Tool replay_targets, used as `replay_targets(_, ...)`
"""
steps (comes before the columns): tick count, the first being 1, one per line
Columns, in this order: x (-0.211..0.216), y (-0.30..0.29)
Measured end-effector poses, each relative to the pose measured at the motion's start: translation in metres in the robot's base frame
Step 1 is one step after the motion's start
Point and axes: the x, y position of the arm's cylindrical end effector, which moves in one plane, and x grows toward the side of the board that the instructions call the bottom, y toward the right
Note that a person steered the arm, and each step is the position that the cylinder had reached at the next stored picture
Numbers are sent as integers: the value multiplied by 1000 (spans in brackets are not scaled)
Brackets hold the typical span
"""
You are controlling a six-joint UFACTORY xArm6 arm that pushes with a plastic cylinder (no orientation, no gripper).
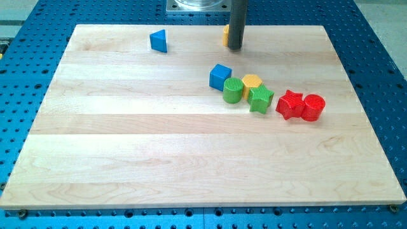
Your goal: Move the blue cube below the blue triangle
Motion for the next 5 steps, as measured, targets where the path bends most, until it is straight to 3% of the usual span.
replay_targets(1,-23,0)
replay_targets(2,10,15)
replay_targets(3,86,46)
replay_targets(4,118,36)
replay_targets(5,118,-13)
